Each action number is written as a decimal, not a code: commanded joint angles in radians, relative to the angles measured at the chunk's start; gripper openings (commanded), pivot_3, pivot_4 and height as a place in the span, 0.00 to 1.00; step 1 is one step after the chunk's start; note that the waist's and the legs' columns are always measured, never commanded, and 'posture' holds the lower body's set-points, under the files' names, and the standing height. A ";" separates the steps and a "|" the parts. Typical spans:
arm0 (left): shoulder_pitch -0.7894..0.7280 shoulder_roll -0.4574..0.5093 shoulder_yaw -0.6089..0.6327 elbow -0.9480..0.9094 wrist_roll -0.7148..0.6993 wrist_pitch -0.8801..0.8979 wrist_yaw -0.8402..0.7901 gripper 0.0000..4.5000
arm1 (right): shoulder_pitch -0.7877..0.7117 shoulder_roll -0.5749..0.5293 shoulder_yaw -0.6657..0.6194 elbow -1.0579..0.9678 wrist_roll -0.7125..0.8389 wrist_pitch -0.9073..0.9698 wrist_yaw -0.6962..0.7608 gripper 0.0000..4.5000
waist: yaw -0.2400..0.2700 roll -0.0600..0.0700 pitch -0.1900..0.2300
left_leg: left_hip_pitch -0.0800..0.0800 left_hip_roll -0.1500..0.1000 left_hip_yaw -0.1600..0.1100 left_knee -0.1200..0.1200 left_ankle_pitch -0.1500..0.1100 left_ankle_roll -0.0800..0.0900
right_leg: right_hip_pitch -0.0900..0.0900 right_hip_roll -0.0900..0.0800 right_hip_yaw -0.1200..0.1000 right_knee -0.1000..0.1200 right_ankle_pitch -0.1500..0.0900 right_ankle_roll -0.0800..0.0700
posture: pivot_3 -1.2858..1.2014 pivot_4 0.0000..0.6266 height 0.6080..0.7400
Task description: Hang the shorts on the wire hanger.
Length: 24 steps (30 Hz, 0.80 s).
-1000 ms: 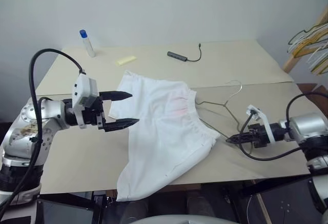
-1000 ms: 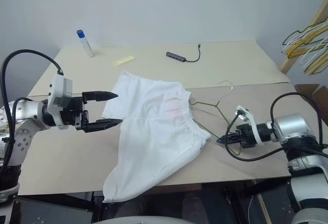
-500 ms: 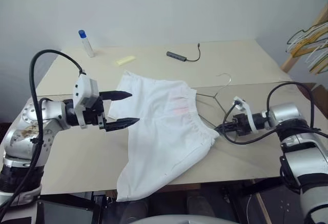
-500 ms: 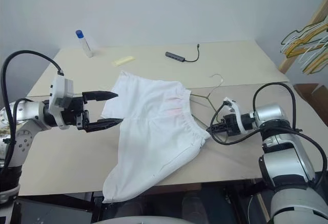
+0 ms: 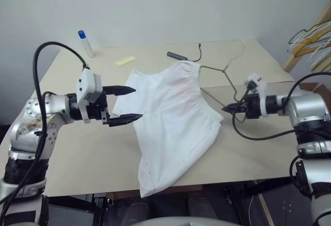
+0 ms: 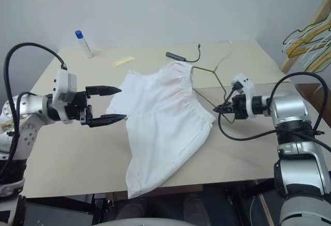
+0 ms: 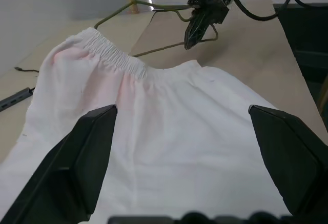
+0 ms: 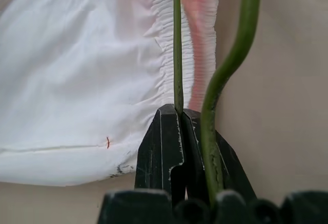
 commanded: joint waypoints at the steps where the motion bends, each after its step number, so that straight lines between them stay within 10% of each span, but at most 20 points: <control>1: -0.114 0.000 -0.009 0.109 0.053 -0.092 -0.044 0.99 | 0.028 -0.049 0.005 -0.281 -0.057 -0.131 -0.061 0.00 | -0.006 0.000 0.000 | -0.001 0.000 0.000 0.000 0.000 0.000 | -0.001 0.000 0.000 0.000 0.000 0.000 | 0.46 0.00 1.00; 20: -0.674 -0.034 -0.399 0.862 0.422 -0.729 -0.421 0.99 | -0.044 -0.075 0.145 -0.538 -0.044 -0.079 -0.021 0.00 | -0.137 0.000 0.000 | -0.005 0.000 -0.004 0.001 0.000 0.000 | 0.000 -0.001 -0.003 -0.004 0.001 0.002 | 0.43 0.00 1.00; 24: -0.694 -0.101 -0.397 0.951 0.498 -0.795 -0.358 0.78 | -0.051 -0.069 0.151 -0.553 -0.035 -0.059 -0.016 0.00 | -0.152 0.000 0.000 | -0.008 0.000 -0.005 0.001 0.000 0.000 | -0.002 -0.002 -0.003 -0.004 0.001 0.003 | 0.43 0.00 1.00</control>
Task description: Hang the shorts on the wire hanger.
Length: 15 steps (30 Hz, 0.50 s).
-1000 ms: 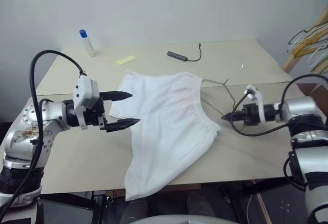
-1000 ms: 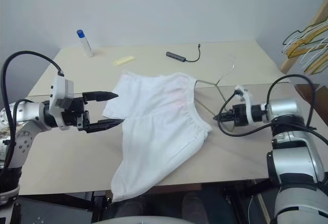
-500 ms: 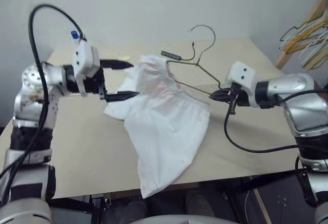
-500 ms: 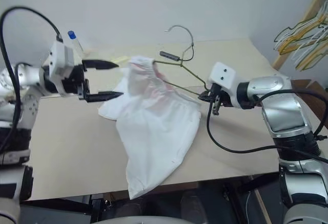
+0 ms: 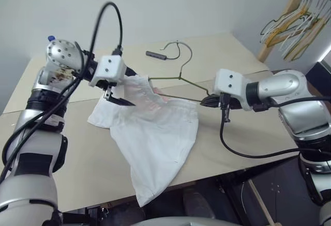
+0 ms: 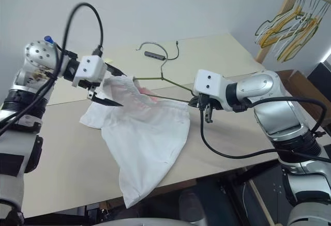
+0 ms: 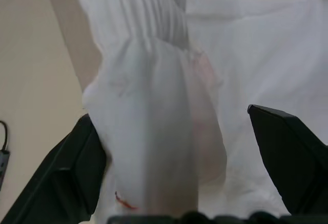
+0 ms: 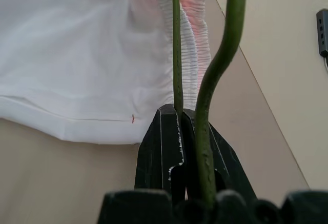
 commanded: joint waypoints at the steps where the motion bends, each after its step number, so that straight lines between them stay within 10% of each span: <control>1: -0.041 -0.040 0.022 0.055 0.059 -0.064 0.061 0.72 | -0.040 0.000 -0.010 -0.034 0.013 0.023 0.003 0.00 | -0.003 0.000 0.000 | 0.000 0.000 0.000 0.000 0.000 0.000 | 0.000 0.000 0.000 0.000 0.000 0.000 | 0.43 0.00 1.00; 11: -0.012 -0.074 0.079 0.073 0.046 -0.033 0.046 0.01 | -0.044 -0.007 -0.011 -0.050 0.037 0.060 0.015 0.00 | -0.008 0.000 0.000 | 0.000 0.000 -0.001 0.000 0.000 0.000 | 0.000 0.000 -0.001 0.001 0.000 0.001 | 0.43 0.00 1.00; 15: 0.008 -0.079 0.110 0.047 0.022 0.017 0.043 0.01 | -0.038 -0.007 -0.029 -0.051 0.054 0.061 0.008 0.00 | -0.008 0.000 0.000 | 0.000 0.000 -0.001 0.000 0.000 0.000 | 0.000 0.000 -0.001 0.001 0.000 0.001 | 0.43 0.00 1.00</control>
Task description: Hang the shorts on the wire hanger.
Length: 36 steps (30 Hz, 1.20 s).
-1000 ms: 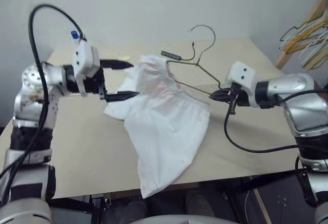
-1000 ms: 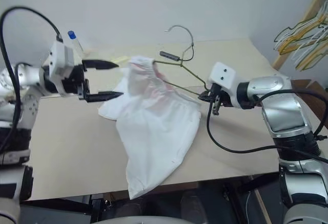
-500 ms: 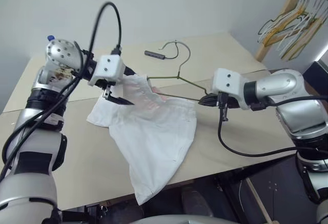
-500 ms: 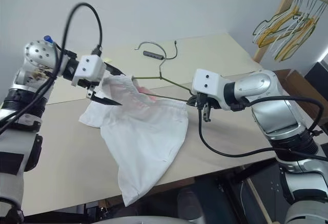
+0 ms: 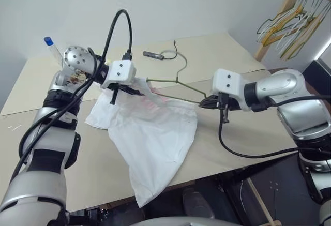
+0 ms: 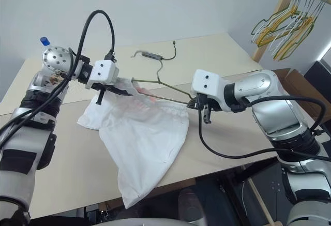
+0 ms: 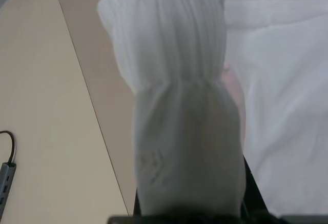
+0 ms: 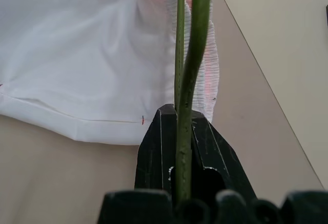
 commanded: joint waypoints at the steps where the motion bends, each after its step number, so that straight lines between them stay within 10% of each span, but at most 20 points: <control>1: 0.012 0.002 0.058 -0.041 -0.039 0.055 0.006 0.00 | -0.017 -0.007 -0.055 -0.028 0.030 0.010 -0.008 0.06 | 0.000 0.000 0.000 | 0.000 0.000 0.000 0.000 0.000 0.000 | 0.000 0.000 0.000 0.000 0.000 0.000 | 0.43 0.00 1.00; 14: 0.201 0.080 0.188 -0.255 -0.114 0.275 0.062 0.00 | 0.223 -0.058 -0.462 0.103 0.140 0.153 -0.207 1.00 | 0.007 0.000 0.000 | 0.000 0.000 -0.001 0.000 0.000 0.000 | 0.000 -0.001 0.000 0.002 0.000 0.000 | 0.43 0.00 1.00; 31: 0.296 0.078 0.206 -0.414 -0.143 0.402 0.132 0.00 | 0.215 0.435 -0.197 0.253 0.190 0.186 -0.444 1.00 | 0.007 0.001 -0.002 | 0.005 -0.001 -0.002 -0.001 0.001 0.001 | 0.000 0.000 0.002 0.009 0.000 0.000 | 0.45 0.00 1.00; 36: 0.306 0.085 0.213 -0.433 -0.144 0.414 0.146 0.00 | 0.204 0.472 -0.216 0.276 0.209 0.172 -0.468 0.63 | 0.005 0.001 -0.002 | 0.003 -0.002 -0.002 0.000 0.001 0.000 | -0.002 -0.001 0.002 0.009 0.000 0.000 | 0.45 0.00 1.00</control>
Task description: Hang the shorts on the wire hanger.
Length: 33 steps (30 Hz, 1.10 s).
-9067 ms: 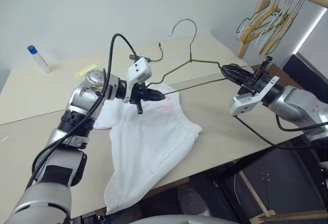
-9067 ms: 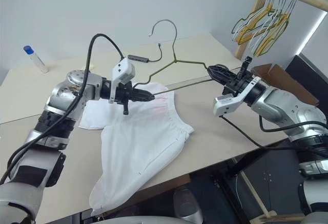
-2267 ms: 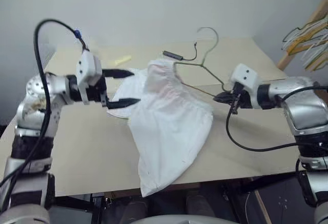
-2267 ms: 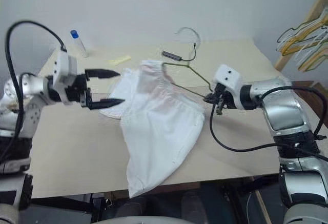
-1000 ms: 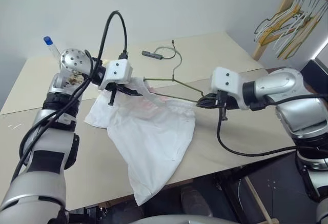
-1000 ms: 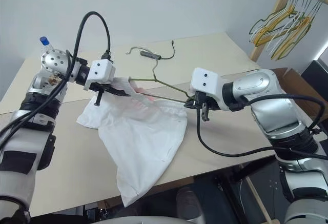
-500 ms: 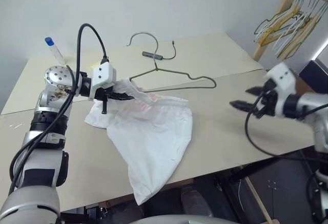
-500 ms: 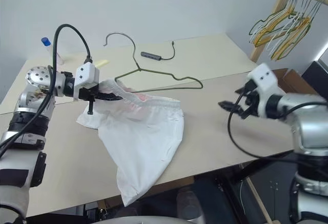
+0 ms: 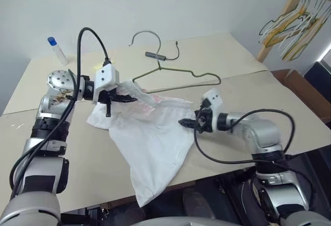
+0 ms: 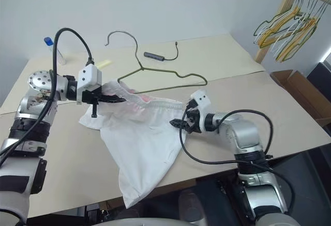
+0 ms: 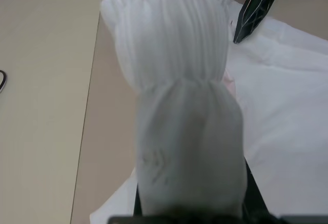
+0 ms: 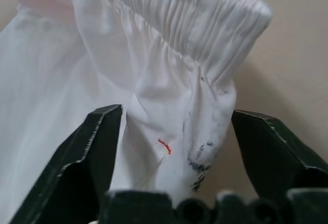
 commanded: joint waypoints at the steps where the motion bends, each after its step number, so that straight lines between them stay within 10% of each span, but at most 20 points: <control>1: -0.005 0.017 0.035 -0.043 -0.025 0.008 0.015 0.00 | -0.026 0.013 -0.038 -0.018 0.015 -0.038 -0.020 0.56 | 0.000 0.000 0.000 | 0.000 0.000 0.000 0.000 0.000 0.000 | 0.000 0.000 0.000 0.000 0.000 0.000 | 0.45 0.00 1.00; 8: 0.017 0.023 0.037 -0.052 -0.024 0.014 0.021 0.00 | 0.003 0.041 -0.091 -0.075 0.053 -0.048 -0.055 0.01 | -0.003 0.000 0.000 | 0.002 0.000 0.000 0.000 0.000 0.000 | 0.001 0.001 0.000 0.001 0.000 0.000 | 0.44 0.00 1.00; 33: 0.087 0.089 0.068 0.016 -0.069 -0.013 -0.017 0.00 | 0.086 -0.157 -0.269 -0.116 0.136 -0.065 -0.079 0.00 | -0.008 0.000 0.000 | 0.002 0.001 0.000 -0.001 0.000 0.000 | 0.002 0.001 0.000 0.000 0.000 0.000 | 0.43 0.00 1.00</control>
